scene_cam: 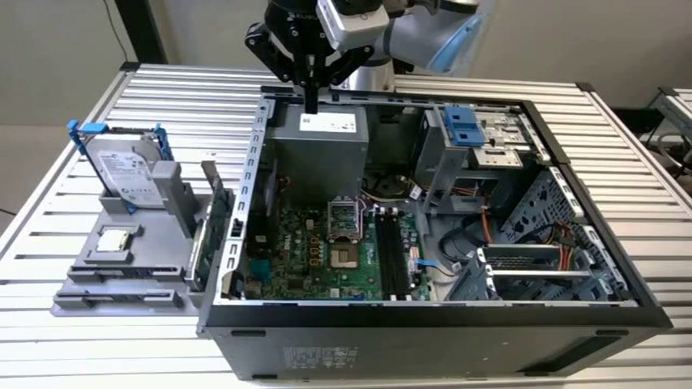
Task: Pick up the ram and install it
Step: 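Reach for the ram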
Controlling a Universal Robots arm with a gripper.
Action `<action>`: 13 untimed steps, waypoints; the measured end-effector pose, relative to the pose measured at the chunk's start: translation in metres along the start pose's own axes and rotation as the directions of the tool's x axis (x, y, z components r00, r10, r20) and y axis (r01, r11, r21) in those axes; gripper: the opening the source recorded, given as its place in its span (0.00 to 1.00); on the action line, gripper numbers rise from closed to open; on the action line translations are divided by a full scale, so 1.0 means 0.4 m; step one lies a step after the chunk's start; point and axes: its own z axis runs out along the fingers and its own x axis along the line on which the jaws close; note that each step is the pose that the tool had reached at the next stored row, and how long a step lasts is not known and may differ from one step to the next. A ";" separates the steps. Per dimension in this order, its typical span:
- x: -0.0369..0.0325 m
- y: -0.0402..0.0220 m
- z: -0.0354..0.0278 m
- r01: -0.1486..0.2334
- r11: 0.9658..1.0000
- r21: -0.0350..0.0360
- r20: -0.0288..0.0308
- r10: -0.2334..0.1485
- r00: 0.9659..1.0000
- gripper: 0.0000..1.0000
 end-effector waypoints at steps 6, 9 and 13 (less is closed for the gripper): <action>0.014 -0.001 0.000 0.002 1.000 0.000 0.000 -0.002 1.000 0.00; 0.027 -0.002 -0.001 0.002 1.000 0.000 0.000 -0.002 1.000 0.00; 0.045 -0.003 -0.001 0.003 1.000 0.000 0.000 -0.003 1.000 0.00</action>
